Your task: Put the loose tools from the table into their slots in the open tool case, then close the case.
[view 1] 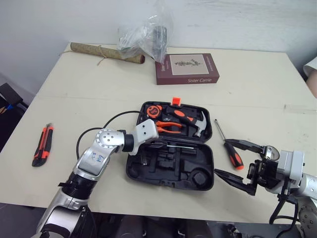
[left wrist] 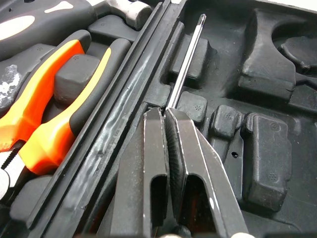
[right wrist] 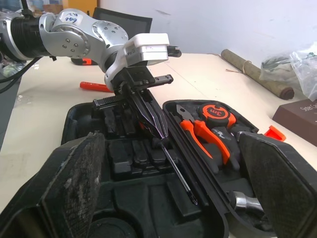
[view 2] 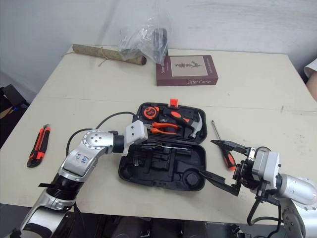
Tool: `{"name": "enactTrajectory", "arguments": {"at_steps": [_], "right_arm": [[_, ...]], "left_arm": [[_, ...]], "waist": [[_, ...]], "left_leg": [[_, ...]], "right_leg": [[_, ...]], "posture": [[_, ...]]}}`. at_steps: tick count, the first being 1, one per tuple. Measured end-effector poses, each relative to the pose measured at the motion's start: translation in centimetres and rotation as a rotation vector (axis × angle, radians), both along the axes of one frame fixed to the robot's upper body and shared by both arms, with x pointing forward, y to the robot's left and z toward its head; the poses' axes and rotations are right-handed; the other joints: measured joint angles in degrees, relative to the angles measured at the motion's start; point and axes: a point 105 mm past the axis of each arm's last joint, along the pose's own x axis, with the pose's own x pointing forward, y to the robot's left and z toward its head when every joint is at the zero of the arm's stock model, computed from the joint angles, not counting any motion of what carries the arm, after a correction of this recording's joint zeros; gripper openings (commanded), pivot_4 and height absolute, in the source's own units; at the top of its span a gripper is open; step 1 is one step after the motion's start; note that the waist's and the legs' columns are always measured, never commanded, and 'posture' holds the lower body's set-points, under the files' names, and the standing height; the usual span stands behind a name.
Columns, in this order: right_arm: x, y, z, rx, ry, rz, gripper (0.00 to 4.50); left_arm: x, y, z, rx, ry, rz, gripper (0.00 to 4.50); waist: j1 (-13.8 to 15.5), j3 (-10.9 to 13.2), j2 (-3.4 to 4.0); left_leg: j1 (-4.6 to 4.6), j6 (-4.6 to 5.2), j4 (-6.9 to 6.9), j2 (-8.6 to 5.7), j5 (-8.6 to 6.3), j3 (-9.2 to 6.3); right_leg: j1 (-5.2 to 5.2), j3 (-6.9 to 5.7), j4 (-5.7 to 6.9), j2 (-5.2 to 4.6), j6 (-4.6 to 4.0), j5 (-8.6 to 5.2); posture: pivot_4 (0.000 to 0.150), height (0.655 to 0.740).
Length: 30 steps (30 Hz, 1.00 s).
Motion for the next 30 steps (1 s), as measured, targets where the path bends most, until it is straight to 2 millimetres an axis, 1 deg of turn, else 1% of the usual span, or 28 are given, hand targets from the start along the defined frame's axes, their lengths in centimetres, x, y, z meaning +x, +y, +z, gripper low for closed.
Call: {"name": "enactTrajectory", "arguments": {"at_steps": [4, 7, 9, 10, 12, 15, 18, 20, 21, 22, 23, 25, 26, 28, 29, 30], "right_arm": [[0.0, 0.0, 0.0, 0.001, 0.000, -0.001, 4.50], [0.0, 0.0, -0.2, 0.002, 0.007, -0.004, 4.50], [-0.1, 0.0, -0.2, 0.004, 0.007, -0.005, 4.50], [-0.1, 0.0, -0.2, 0.006, 0.007, -0.007, 4.50], [-0.2, -0.1, -0.5, 0.004, 0.015, -0.013, 4.50], [-0.1, -0.2, -0.7, 0.026, 0.024, -0.035, 4.50], [0.0, -1.0, -1.1, 0.052, 0.037, -0.088, 4.50], [-0.1, -2.4, -1.3, 0.050, 0.037, -0.152, 4.50], [-0.3, -3.8, -1.7, 0.051, 0.047, -0.213, 4.50], [-0.3, -4.4, -1.8, 0.052, 0.050, -0.238, 4.50], [-0.6, -5.6, -2.3, 0.051, 0.058, -0.282, 4.50], [-1.5, -8.3, -3.2, 0.052, 0.076, -0.389, 4.50], [-2.0, -9.5, -3.8, 0.049, 0.089, -0.432, 4.50], [-3.2, -12.1, -4.6, 0.034, 0.100, -0.532, 4.50], [-3.7, -12.9, -4.8, 0.031, 0.105, -0.569, 4.50], [-4.8, -14.8, -5.4, 0.022, 0.117, -0.646, 4.50]], "left_arm": [[-0.1, -0.6, -0.4, 0.038, 0.001, -0.015, 0.09], [-0.1, -0.7, -1.4, 0.076, 0.049, 0.013, 0.09], [-0.1, -0.6, -1.8, 0.099, 0.061, 0.019, 0.09], [-0.1, -0.6, -2.1, 0.111, 0.063, 0.024, 0.09], [0.0, -0.6, -2.5, 0.123, 0.059, 0.030, 0.09], [0.0, -0.8, -2.6, 0.070, 0.040, 0.036, 0.09], [-0.3, -0.5, -2.2, -0.021, -0.003, 0.013, 0.09], [-0.4, 0.4, -1.8, -0.065, -0.016, 0.003, 0.61], [-0.5, 1.3, -1.0, -0.105, -0.039, 0.001, 0.86], [-0.4, 1.8, -0.5, -0.116, -0.054, 0.001, 1.30], [-0.5, 2.9, 0.4, -0.149, -0.075, 0.006, 1.57], [-0.8, 5.3, 2.6, -0.218, -0.120, 0.035, 2.62], [-1.0, 6.8, 3.2, -0.231, -0.132, 0.063, 3.07], [-1.8, 10.5, 2.9, -0.204, -0.116, 0.150, 4.11], [-2.0, 11.7, 2.6, -0.191, -0.105, 0.182, 4.26], [-2.6, 14.6, 2.1, -0.178, -0.101, 0.271, 4.46]], "waist": [[0.2, 0.0, -0.01], [0.1, -0.3, -0.03], [0.0, -1.0, 0.03], [0.0, -1.3, 0.09], [0.0, -1.8, 0.24], [0.0, -2.1, 0.65], [0.2, -2.0, 0.64], [0.1, -1.9, 0.63], [0.0, -1.9, 0.61], [0.0, -1.9, 0.60], [0.0, -1.9, 0.60], [-0.2, -1.8, 0.65], [-0.3, -1.8, 0.68], [-0.7, -1.7, 0.81], [-0.8, -1.7, 0.85], [-0.9, -1.6, 0.86]], "left_leg": [[0.11, 0.03, 0.00, -0.01, -0.02, -0.02], [0.25, 0.09, -0.02, -0.01, -0.06, -0.04], [0.48, 0.09, -0.07, 0.01, -0.15, -0.05], [0.82, 0.05, -0.12, 0.07, -0.30, -0.06], [1.15, 0.07, -0.13, 0.18, -0.62, -0.02], [1.32, 0.07, -0.12, 0.29, -0.84, -0.02], [1.05, 0.03, -0.11, 0.32, -0.82, -0.03], [0.66, 0.01, -0.07, 0.31, -0.75, 0.02], [0.52, 0.02, -0.05, 0.33, -0.66, -0.01], [0.44, 0.02, -0.04, 0.34, -0.65, -0.02], [0.37, 0.03, -0.04, 0.33, -0.64, -0.04], [0.38, 0.05, -0.06, 0.31, -0.65, -0.04], [0.39, 0.06, -0.07, 0.31, -0.66, -0.02], [0.48, 0.12, -0.09, 0.29, -0.69, 0.04], [0.50, 0.13, -0.09, 0.29, -0.70, 0.05], [0.49, 0.15, -0.11, 0.31, -0.72, 0.04]], "right_leg": [[0.16, -0.02, -0.04, -0.01, 0.00, 0.00], [0.32, -0.03, -0.09, -0.02, 0.03, 0.01], [0.59, -0.04, -0.29, -0.02, 0.03, 0.01], [0.94, -0.05, -0.52, -0.02, 0.04, 0.00], [1.30, 0.03, -0.71, -0.11, 0.06, -0.05], [1.58, 0.09, -0.94, -0.14, 0.06, -0.04], [1.26, 0.06, -0.94, -0.12, 0.06, -0.04], [0.86, 0.06, -0.90, -0.09, 0.06, -0.04], [0.80, -0.05, -0.82, -0.03, 0.06, -0.04], [0.75, -0.12, -0.80, 0.00, 0.06, -0.03], [0.72, -0.19, -0.80, 0.01, 0.06, -0.03], [0.75, -0.30, -0.85, 0.02, 0.06, -0.04], [0.76, -0.30, -0.86, 0.01, 0.06, -0.04], [0.77, -0.23, -0.98, -0.03, 0.06, -0.04], [0.76, -0.22, -0.99, -0.03, 0.06, -0.04], [0.73, -0.21, -0.98, -0.09, 0.06, -0.04]], "posture": [[0.150, 0.7400], [0.150, 0.7400], [0.150, 0.7400], [0.150, 0.7400], [0.150, 0.7400], [0.150, 0.7400], [0.150, 0.7400], [0.150, 0.7400], [0.150, 0.7400], [0.150, 0.7400], [0.150, 0.7400], [0.150, 0.7400], [0.150, 0.7400], [0.150, 0.7400], [0.150, 0.7400], [0.150, 0.7400]]}}
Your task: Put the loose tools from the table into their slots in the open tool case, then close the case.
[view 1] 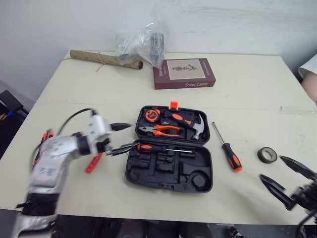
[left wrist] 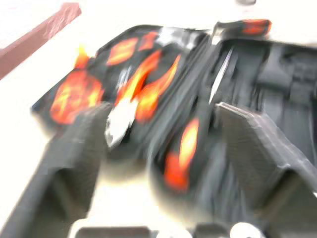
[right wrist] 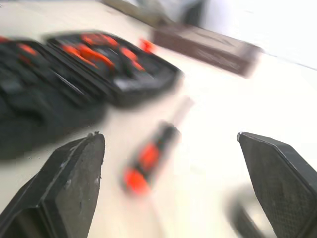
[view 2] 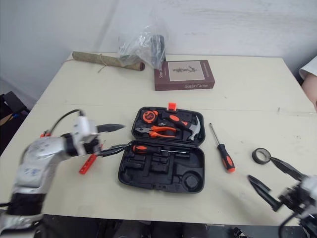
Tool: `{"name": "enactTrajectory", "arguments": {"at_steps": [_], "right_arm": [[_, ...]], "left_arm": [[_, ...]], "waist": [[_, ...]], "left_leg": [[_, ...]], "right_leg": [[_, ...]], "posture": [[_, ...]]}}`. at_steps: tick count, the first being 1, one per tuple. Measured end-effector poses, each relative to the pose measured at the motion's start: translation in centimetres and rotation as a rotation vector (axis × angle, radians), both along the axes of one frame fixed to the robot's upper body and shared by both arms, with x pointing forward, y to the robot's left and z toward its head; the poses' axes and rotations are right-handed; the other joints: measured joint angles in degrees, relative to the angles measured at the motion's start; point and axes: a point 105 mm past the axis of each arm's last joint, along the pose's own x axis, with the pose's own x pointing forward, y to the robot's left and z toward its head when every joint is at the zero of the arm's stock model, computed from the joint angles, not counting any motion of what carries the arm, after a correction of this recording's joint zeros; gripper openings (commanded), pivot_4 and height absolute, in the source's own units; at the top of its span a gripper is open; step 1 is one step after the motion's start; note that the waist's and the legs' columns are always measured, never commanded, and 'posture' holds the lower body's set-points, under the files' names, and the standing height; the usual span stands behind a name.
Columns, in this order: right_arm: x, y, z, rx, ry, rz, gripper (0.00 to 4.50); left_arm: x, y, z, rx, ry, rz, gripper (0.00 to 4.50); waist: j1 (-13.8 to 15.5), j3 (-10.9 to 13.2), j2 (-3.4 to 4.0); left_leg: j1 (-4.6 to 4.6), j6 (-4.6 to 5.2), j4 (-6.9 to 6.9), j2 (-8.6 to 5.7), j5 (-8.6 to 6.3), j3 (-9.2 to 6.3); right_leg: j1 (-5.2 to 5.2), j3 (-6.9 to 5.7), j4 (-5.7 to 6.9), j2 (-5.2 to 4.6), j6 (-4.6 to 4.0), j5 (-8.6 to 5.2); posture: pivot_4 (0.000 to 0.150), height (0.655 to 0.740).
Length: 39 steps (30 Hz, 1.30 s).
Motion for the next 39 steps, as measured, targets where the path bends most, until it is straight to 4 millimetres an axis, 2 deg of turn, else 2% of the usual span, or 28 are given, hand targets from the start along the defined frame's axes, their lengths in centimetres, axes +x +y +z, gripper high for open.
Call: {"name": "enactTrajectory", "arguments": {"at_steps": [2, 4, 5, 9, 12, 15, 19, 21, 22, 25, 28, 32, 35, 39], "right_arm": [[-1.9, -2.3, -0.8, -0.016, 0.030, -0.096, 4.50], [-3.6, -4.1, -1.5, -0.027, 0.057, -0.175, 4.50], [-4.0, -4.5, -1.6, -0.030, 0.060, -0.197, 4.50], [-5.6, -6.9, -2.2, -0.026, 0.067, -0.311, 4.50], [-5.8, -8.0, -2.6, -0.030, 0.058, -0.369, 4.50], [-5.3, -8.8, -2.8, -0.029, 0.053, -0.421, 4.50], [-3.3, -7.6, -2.1, -0.023, 0.022, -0.349, 4.50], [-1.9, -6.8, -1.8, -0.011, 0.024, -0.322, 4.50], [-1.0, -6.1, -1.7, -0.002, 0.037, -0.307, 4.50], [2.3, -1.9, 0.4, 0.018, 0.016, -0.147, 4.50], [4.7, 1.5, 2.8, -0.015, 0.067, -0.063, 4.50], [6.0, 4.2, 3.3, 0.018, 0.267, -0.039, 4.50], [6.2, 7.7, 2.8, 0.123, 0.536, 0.021, 4.50], [7.3, 9.1, 2.6, 0.108, 0.623, -0.007, 4.50]], "left_arm": [[-1.1, 5.1, -0.8, 0.018, 0.012, 0.170, 4.46], [-3.3, 10.8, -1.3, 0.052, 0.024, 0.365, 4.46], [-3.9, 12.3, -1.5, 0.058, 0.034, 0.416, 4.46], [-8.8, 20.8, -0.8, 0.082, 0.060, 0.734, 4.46], [-11.2, 24.1, -0.7, 0.083, 0.068, 0.876, 4.46], [-12.2, 24.9, -1.6, 0.065, 0.093, 0.926, 4.46], [-10.5, 23.1, -1.2, 0.027, 0.032, 0.865, 4.46], [-9.0, 21.5, -0.6, 0.013, -0.005, 0.807, 4.46], [-8.0, 20.1, -0.1, -0.005, -0.031, 0.760, 4.46], [-4.7, 13.0, 0.8, -0.045, -0.066, 0.515, 4.46], [-3.1, 6.7, 1.8, -0.092, -0.063, 0.298, 4.46], [-2.9, 1.8, 2.5, -0.102, -0.037, 0.100, 4.46], [-3.6, -2.9, 2.6, -0.113, 0.016, -0.102, 4.46], [-4.3, -5.9, 2.7, -0.138, 0.042, -0.225, 4.46]], "waist": [[-0.3, 0.1, -0.02], [-0.6, 0.1, -0.10], [-0.7, 0.2, -0.12], [-0.8, 0.2, -0.22], [-0.8, 0.3, -0.06], [-0.5, 0.4, 0.07], [-0.4, 0.4, 0.06], [-0.4, 0.4, 0.03], [-0.5, 0.4, 0.07], [-0.7, 0.5, 0.28], [-0.8, 0.6, 0.32], [-0.6, 0.6, 0.22], [-0.5, 0.7, -0.01], [-0.4, 0.8, -0.16]], "left_leg": [[0.02, -0.02, -0.01, 0.06, -0.11, -0.02], [0.04, 0.15, -0.02, 0.18, -0.33, -0.04], [0.06, 0.11, -0.02, 0.23, -0.36, -0.03], [0.08, -0.19, -0.02, 0.34, -0.62, -0.01], [0.08, -0.24, -0.04, 0.33, -0.68, 0.07], [0.00, -0.26, -0.04, 0.33, -0.70, 0.08], [-0.17, -0.36, -0.04, 0.34, -0.63, 0.12], [-0.20, -0.44, -0.04, 0.34, -0.58, 0.15], [-0.21, -0.46, -0.04, 0.34, -0.57, 0.17], [-0.24, -0.53, -0.05, 0.33, -0.26, 0.34], [-0.22, -0.48, -0.06, 0.35, -0.20, 0.55], [-0.22, -0.47, -0.06, 0.36, -0.18, 0.58], [-0.25, -0.40, -0.03, 0.37, -0.15, 0.57], [-0.34, -0.40, -0.03, 0.35, -0.15, 0.57]], "right_leg": [[-0.03, 0.03, 0.03, -0.05, -0.05, -0.03], [-0.07, 0.04, 0.05, -0.04, -0.14, -0.04], [-0.07, 0.05, 0.05, -0.04, -0.16, -0.05], [-0.15, 0.08, 0.05, -0.03, -0.32, -0.14], [-0.22, 0.15, 0.05, -0.06, -0.32, -0.14], [-0.62, 0.20, 0.10, -0.09, -0.32, -0.14], [-0.68, 0.33, 0.38, -0.10, -0.37, -0.15], [-0.72, 0.36, 0.46, -0.10, -0.39, -0.16], [-0.74, 0.40, 0.48, -0.10, -0.39, -0.16], [-0.81, 0.48, 0.53, -0.04, -0.39, -0.16], [-0.91, 0.64, 0.63, 0.04, -0.38, -0.15], [-0.94, 0.68, 0.63, 0.12, -0.37, -0.15], [-0.93, 0.72, 0.62, 0.14, -0.37, -0.15], [-0.98, 0.72, 0.56, 0.16, -0.37, -0.15]], "posture": [[0.150, 0.7400], [0.150, 0.7400], [0.150, 0.7400], [0.150, 0.7400], [0.150, 0.7400], [0.150, 0.7400], [0.150, 0.7400], [0.150, 0.7400], [0.150, 0.7400], [0.150, 0.7400], [0.150, 0.7400], [0.150, 0.7400], [0.150, 0.7400], [0.150, 0.7400]]}}
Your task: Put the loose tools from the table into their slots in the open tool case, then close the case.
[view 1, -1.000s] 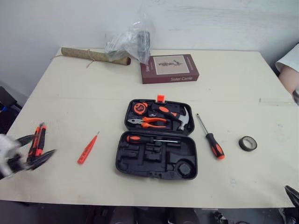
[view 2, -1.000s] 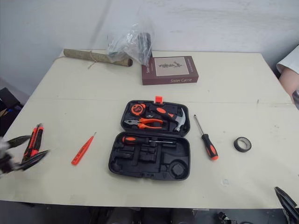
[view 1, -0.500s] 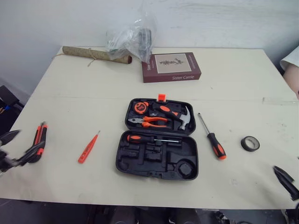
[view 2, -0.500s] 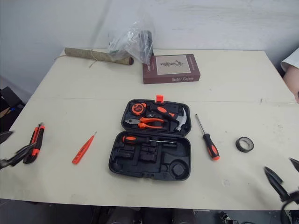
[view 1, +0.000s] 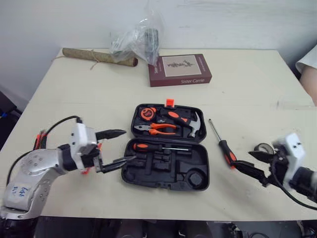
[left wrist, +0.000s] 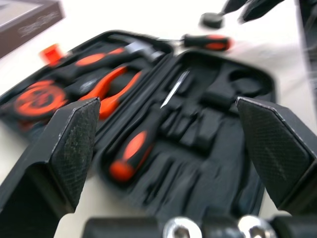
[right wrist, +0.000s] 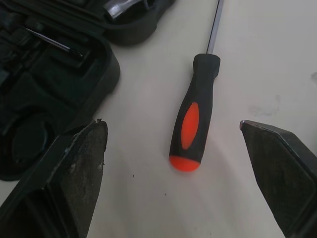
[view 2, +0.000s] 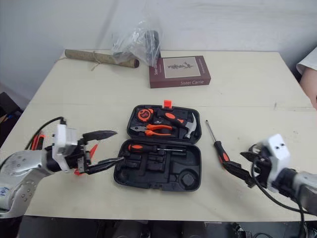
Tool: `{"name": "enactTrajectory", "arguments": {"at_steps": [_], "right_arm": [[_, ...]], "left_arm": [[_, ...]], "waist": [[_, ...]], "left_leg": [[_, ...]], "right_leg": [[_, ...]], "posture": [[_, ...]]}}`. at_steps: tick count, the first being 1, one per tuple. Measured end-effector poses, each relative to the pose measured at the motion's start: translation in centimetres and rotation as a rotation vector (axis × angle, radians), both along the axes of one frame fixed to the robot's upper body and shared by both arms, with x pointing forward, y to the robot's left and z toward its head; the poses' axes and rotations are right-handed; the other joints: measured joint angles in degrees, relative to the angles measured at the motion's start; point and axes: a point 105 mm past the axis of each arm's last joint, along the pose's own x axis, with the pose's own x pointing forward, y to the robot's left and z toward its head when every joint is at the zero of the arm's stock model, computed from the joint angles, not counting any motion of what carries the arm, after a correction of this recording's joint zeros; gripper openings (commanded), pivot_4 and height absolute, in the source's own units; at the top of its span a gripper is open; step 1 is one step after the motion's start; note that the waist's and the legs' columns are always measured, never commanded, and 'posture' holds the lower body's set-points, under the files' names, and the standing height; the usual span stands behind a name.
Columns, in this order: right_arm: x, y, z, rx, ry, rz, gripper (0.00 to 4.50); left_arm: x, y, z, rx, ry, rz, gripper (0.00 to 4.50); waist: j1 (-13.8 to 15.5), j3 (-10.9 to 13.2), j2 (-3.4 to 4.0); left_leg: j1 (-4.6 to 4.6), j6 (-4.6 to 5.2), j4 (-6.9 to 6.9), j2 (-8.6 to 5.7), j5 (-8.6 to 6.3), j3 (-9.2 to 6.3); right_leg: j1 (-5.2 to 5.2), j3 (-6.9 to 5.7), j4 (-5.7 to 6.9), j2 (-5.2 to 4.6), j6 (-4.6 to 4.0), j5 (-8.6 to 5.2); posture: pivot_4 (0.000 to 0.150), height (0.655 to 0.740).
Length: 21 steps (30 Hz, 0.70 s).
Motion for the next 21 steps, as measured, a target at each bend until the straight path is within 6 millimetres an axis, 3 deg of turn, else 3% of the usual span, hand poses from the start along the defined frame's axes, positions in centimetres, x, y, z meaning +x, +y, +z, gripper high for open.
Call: {"name": "enactTrajectory", "arguments": {"at_steps": [8, 16, 19, 21], "right_arm": [[3.5, 0.6, -1.4, -0.139, 0.039, -0.099, 4.50], [4.1, 0.4, -2.8, -0.223, 0.127, -0.126, 4.50], [4.1, 0.4, -2.8, -0.233, 0.142, -0.133, 3.65], [4.2, 0.0, -2.9, -0.257, 0.148, -0.147, 2.71]], "left_arm": [[-0.4, -2.0, -0.6, -0.016, 0.022, -0.087, 4.46], [-0.7, -2.1, -0.8, -0.008, 0.013, -0.072, 4.46], [-0.9, -2.0, -1.0, -0.008, 0.020, -0.061, 4.50], [-0.9, -1.9, -1.2, -0.008, 0.027, -0.052, 4.50]], "waist": [[0.0, 0.0, -0.07], [0.8, 0.0, -0.07], [1.0, 0.0, -0.08], [1.0, 0.0, -0.08]], "left_leg": [[-0.08, -0.05, 0.02, 0.01, 0.10, 0.11], [-0.26, -0.04, 0.02, 0.05, 0.16, 0.21], [-0.25, -0.05, 0.03, 0.09, 0.17, 0.23], [-0.26, -0.05, 0.03, 0.11, 0.17, 0.26]], "right_leg": [[-0.12, 0.12, 0.01, 0.17, 0.02, 0.01], [-0.37, 0.27, 0.05, 0.35, 0.04, 0.02], [-0.38, 0.32, 0.05, 0.40, 0.04, 0.02], [-0.41, 0.35, 0.05, 0.47, 0.04, 0.02]], "posture": [[0.150, 0.7400], [0.150, 0.7400], [0.150, 0.7400], [0.150, 0.7400]]}}
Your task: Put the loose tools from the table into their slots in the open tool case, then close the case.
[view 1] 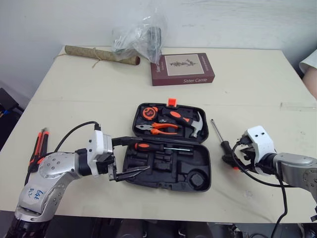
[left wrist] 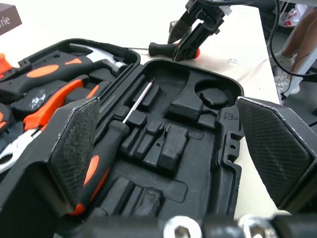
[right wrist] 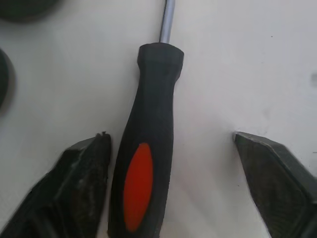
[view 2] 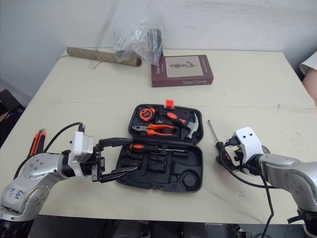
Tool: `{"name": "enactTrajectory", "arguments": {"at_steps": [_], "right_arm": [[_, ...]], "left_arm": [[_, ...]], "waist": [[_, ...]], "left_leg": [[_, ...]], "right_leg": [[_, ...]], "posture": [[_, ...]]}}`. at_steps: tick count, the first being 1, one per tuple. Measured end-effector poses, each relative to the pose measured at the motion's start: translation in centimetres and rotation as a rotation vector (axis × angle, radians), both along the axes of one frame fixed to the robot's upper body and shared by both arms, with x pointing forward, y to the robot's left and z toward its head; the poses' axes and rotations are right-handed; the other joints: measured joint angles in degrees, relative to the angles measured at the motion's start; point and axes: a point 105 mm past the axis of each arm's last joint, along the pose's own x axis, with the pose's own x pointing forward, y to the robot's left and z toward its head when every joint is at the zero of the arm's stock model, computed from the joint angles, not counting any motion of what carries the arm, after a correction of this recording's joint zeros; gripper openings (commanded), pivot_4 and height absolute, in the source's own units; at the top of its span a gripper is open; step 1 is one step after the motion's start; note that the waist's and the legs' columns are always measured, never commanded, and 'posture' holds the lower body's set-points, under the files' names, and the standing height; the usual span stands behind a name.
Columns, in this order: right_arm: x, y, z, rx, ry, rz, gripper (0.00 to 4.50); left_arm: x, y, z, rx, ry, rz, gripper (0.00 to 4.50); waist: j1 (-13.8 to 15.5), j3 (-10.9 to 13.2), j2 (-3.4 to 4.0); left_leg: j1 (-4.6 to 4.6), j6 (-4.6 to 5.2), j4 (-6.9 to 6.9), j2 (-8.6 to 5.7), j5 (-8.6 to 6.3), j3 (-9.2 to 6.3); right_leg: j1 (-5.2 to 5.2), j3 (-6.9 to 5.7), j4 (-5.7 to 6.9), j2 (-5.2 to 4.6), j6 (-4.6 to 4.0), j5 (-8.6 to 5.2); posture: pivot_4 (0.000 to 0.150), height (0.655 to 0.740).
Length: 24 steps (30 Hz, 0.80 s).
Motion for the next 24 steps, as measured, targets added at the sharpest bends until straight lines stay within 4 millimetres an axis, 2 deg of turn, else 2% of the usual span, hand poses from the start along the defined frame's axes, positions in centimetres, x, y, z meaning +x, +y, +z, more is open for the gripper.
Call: {"name": "enactTrajectory", "arguments": {"at_steps": [3, 4, 10, 13, 15, 16, 17, 18, 19, 20, 24], "right_arm": [[0.1, 0.1, 0.0, -0.003, 0.003, -0.011, 1.20], [0.2, 0.1, -0.1, -0.002, -0.003, -0.020, 0.99], [0.8, -0.9, 0.5, -0.021, -0.111, -0.088, 1.00], [1.4, -0.8, 2.0, -0.036, -0.195, -0.037, 1.00], [1.8, -0.1, 4.5, -0.061, -0.289, 0.070, 1.00], [2.0, 1.4, 7.0, -0.070, -0.367, 0.196, 1.00], [1.6, 3.9, 8.9, -0.073, -0.404, 0.388, 1.00], [1.2, 5.0, 9.3, -0.074, -0.399, 0.471, 1.00], [1.0, 5.6, 9.3, -0.068, -0.391, 0.512, 1.00], [0.6, 7.0, 9.1, -0.051, -0.355, 0.614, 1.00], [-0.9, 11.0, 7.3, -0.071, -0.138, 0.899, 1.00]], "left_arm": [[0.0, 0.0, 0.1, 0.001, -0.012, 0.000, 4.50], [0.0, -0.1, 0.2, 0.001, -0.017, -0.001, 4.50], [0.3, -0.2, 1.2, -0.007, -0.044, -0.006, 4.50], [0.4, -0.2, 1.6, -0.023, -0.036, -0.011, 4.50], [0.6, 0.0, 2.1, -0.038, -0.041, -0.004, 4.50], [0.6, 0.4, 2.4, -0.051, -0.030, 0.000, 4.50], [0.0, 1.0, 2.3, -0.053, -0.011, -0.014, 4.50], [-0.2, 1.2, 2.2, -0.053, -0.001, -0.025, 4.50], [-0.4, 1.4, 2.1, -0.053, 0.002, -0.028, 4.50], [-0.7, 1.8, 1.8, -0.040, 0.015, -0.033, 4.50], [-1.5, 3.9, 0.3, 0.075, 0.048, -0.045, 4.50]], "waist": [[0.0, 0.0, -0.03], [0.0, 0.0, -0.07], [0.1, -0.1, -0.14], [0.1, 0.0, -0.06], [-0.1, 0.0, 0.00], [-0.6, 0.0, 0.01], [-1.4, 0.0, -0.01], [-1.5, 0.0, -0.01], [-1.6, 0.0, -0.03], [-1.6, 0.1, -0.18], [-1.6, 0.2, -0.25]], "left_leg": [[0.00, 0.00, 0.00, 0.05, 0.00, 0.01], [0.00, -0.01, 0.00, 0.06, 0.00, 0.02], [-0.07, 0.00, 0.00, 0.02, 0.00, 0.20], [-0.20, 0.00, 0.01, 0.02, 0.01, 0.27], [-0.22, 0.02, 0.01, 0.04, 0.03, 0.36], [-0.18, -0.01, -0.02, 0.09, 0.04, 0.37], [-0.13, -0.03, -0.07, 0.14, 0.05, 0.38], [-0.09, -0.03, -0.08, 0.16, 0.05, 0.39], [-0.06, -0.04, -0.08, 0.17, 0.05, 0.39], [-0.05, -0.07, -0.08, 0.21, 0.05, 0.39], [-0.06, -0.06, -0.01, 0.16, 0.04, 0.43]], "right_leg": [[-0.01, 0.04, -0.01, 0.09, 0.00, 0.00], [-0.01, 0.06, -0.01, 0.09, -0.01, 0.00], [-0.21, 0.25, 0.07, 0.18, 0.03, 0.04], [-0.40, 0.29, 0.10, 0.23, 0.04, 0.04], [-0.48, 0.35, 0.13, 0.28, 0.05, 0.05], [-0.46, 0.37, 0.12, 0.33, 0.05, 0.05], [-0.45, 0.40, 0.11, 0.33, 0.03, 0.04], [-0.43, 0.40, 0.11, 0.33, 0.01, 0.03], [-0.42, 0.40, 0.11, 0.31, 0.00, 0.02], [-0.42, 0.41, 0.12, 0.29, -0.02, 0.01], [-0.47, 0.48, 0.16, 0.08, -0.04, 0.01]], "posture": [[0.150, 0.7400], [0.150, 0.7400], [0.150, 0.7400], [0.150, 0.7400], [0.150, 0.7400], [0.150, 0.7400], [0.150, 0.7400], [0.150, 0.7400], [0.150, 0.7400], [0.150, 0.7400], [0.150, 0.7400]]}}
